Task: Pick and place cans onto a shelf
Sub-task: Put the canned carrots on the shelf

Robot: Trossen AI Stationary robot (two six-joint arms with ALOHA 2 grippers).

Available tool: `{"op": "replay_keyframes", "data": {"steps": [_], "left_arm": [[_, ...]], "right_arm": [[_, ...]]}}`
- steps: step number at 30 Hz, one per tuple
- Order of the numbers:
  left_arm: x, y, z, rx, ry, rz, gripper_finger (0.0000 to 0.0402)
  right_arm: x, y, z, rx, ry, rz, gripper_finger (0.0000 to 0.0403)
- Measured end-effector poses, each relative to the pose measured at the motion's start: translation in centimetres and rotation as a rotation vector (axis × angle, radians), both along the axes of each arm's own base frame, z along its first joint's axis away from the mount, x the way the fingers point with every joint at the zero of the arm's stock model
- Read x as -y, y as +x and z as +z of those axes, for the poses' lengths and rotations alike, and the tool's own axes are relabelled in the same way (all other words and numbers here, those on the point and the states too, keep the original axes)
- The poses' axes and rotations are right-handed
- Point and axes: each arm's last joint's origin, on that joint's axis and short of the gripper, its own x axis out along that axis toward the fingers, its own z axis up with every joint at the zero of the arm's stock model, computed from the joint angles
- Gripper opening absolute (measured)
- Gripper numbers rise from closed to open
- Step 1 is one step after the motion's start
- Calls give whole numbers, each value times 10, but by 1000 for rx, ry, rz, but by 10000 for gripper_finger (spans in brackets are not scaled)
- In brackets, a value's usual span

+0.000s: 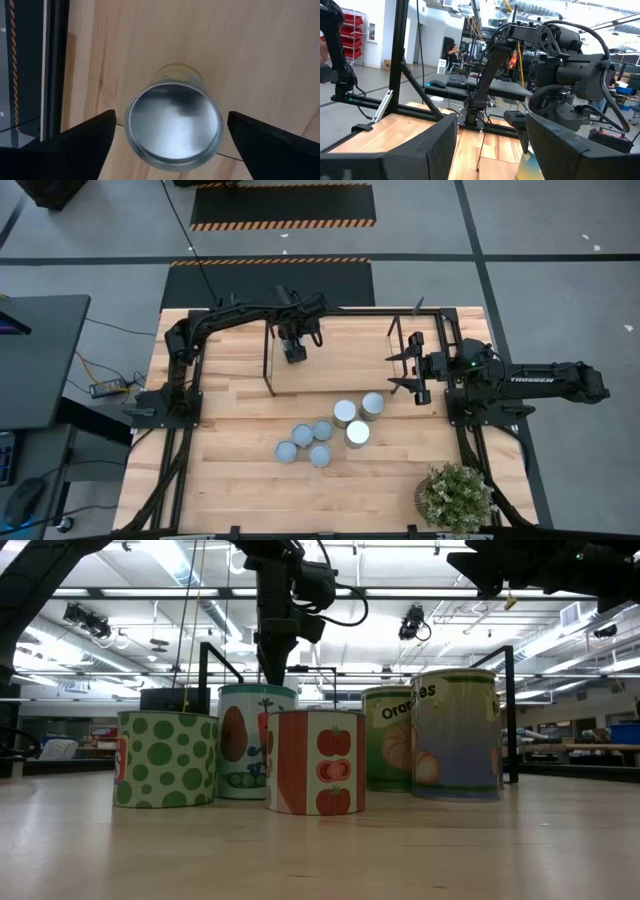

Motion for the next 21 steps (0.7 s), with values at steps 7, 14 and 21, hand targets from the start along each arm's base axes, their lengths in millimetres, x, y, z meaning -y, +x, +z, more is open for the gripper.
{"op": "replay_keyframes", "data": {"steps": [7,14,21], "left_arm": [[-1,0,0,-4,2,-13,394],[2,0,0,-20,2,-52,394],[2,0,0,-35,30,-50,394]], "right_arm": [[0,0,0,0,0,0,245],[0,0,0,0,0,0,245],[0,0,0,0,0,0,245]]}}
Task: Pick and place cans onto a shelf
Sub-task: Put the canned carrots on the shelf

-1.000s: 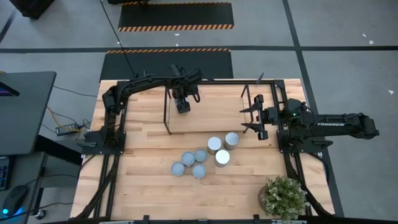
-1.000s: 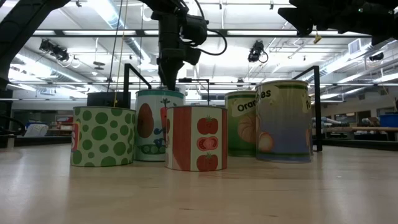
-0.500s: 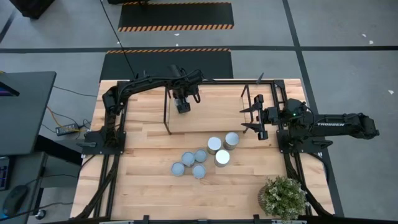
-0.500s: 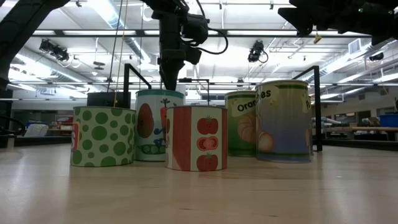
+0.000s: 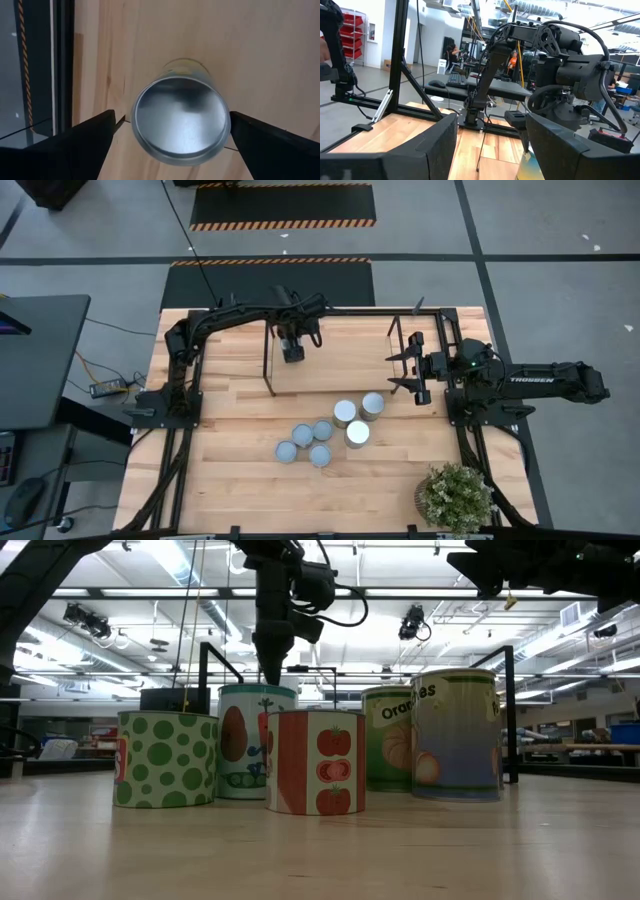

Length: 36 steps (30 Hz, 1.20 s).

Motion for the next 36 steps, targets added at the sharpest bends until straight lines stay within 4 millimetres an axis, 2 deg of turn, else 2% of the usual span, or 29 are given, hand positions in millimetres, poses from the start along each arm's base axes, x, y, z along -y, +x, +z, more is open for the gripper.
{"op": "replay_keyframes", "data": {"steps": [13,26,36], "left_arm": [[11,5,1,-44,98,-47,394],[7,3,2,-86,205,-28,394],[9,4,2,-86,207,-33,394]], "right_arm": [[0,0,0,0,0,0,245],[0,0,0,-1,7,1,245],[0,0,0,-1,7,1,245]]}}
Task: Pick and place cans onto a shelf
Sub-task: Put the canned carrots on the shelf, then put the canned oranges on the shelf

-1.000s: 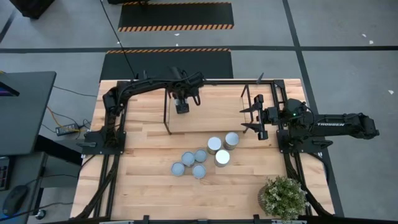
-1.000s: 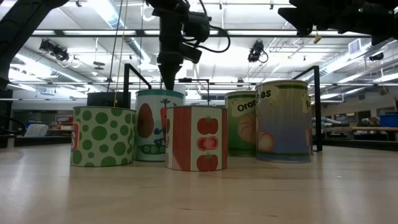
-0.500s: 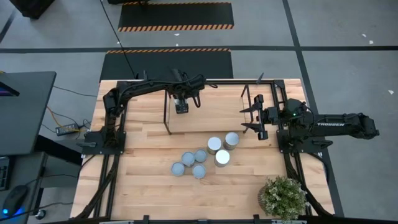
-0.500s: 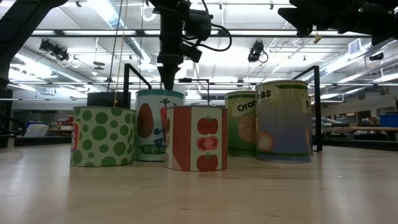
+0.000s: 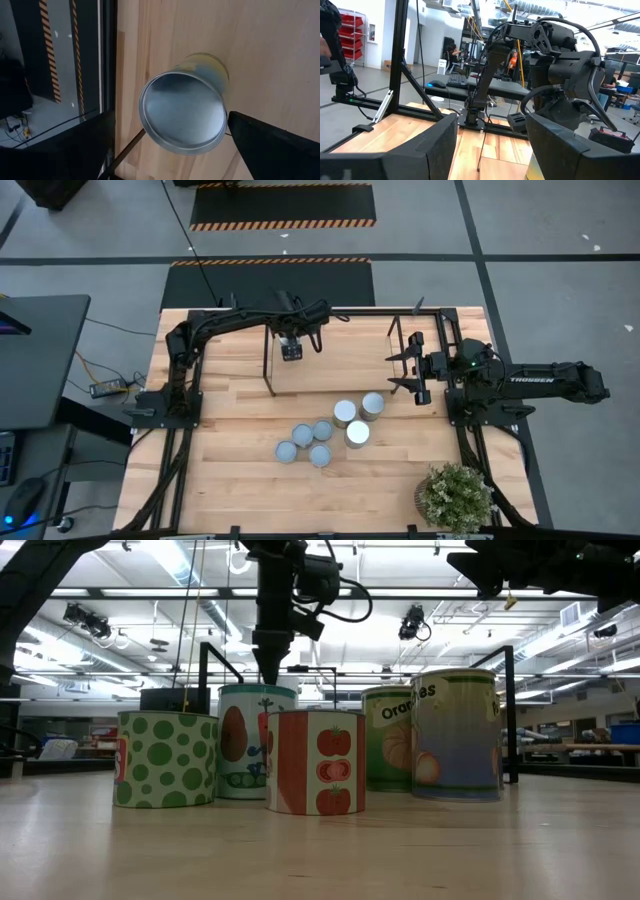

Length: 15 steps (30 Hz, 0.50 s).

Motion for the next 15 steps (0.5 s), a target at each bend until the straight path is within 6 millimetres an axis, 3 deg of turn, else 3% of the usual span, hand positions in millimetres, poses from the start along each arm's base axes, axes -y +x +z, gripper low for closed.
{"op": "replay_keyframes", "data": {"steps": [15], "left_arm": [[9,2,2,3,2,-24,394]], "right_arm": [[0,0,0,0,0,-1,245]]}}
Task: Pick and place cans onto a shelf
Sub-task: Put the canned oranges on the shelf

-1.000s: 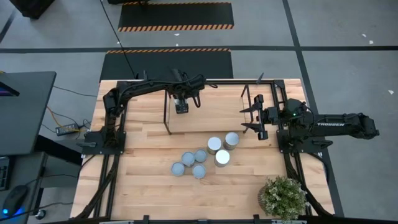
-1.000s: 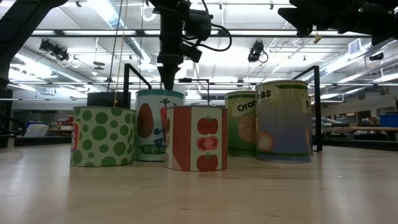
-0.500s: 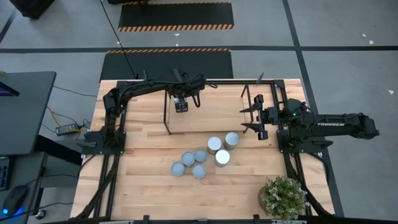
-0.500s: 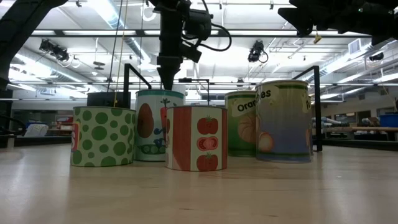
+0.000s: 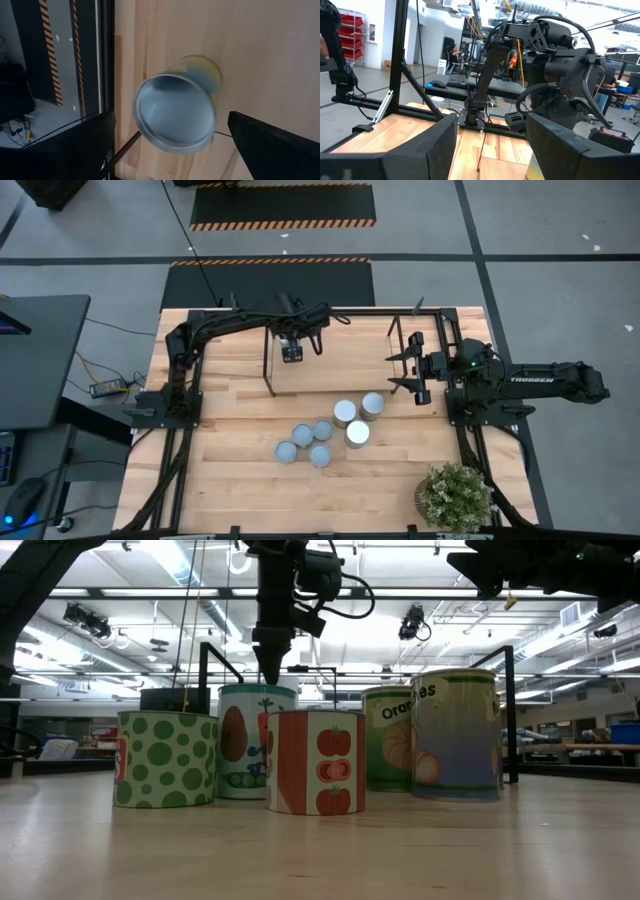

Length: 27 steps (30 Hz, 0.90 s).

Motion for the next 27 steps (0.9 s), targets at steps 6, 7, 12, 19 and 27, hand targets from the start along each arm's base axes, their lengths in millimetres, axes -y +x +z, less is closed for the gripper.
{"op": "replay_keyframes", "data": {"steps": [6,7,12,19,27], "left_arm": [[10,1,4,1,0,-25,394],[11,0,5,4,1,-28,394],[21,-2,18,51,15,-50,394],[36,-5,35,146,4,-54,394],[57,-3,46,261,-31,-19,394]], "right_arm": [[0,0,0,0,0,0,245],[0,0,0,0,0,1,245],[0,0,0,-2,0,0,245],[0,3,-2,-8,-1,-1,245],[1,4,-1,-4,0,-1,245]]}}
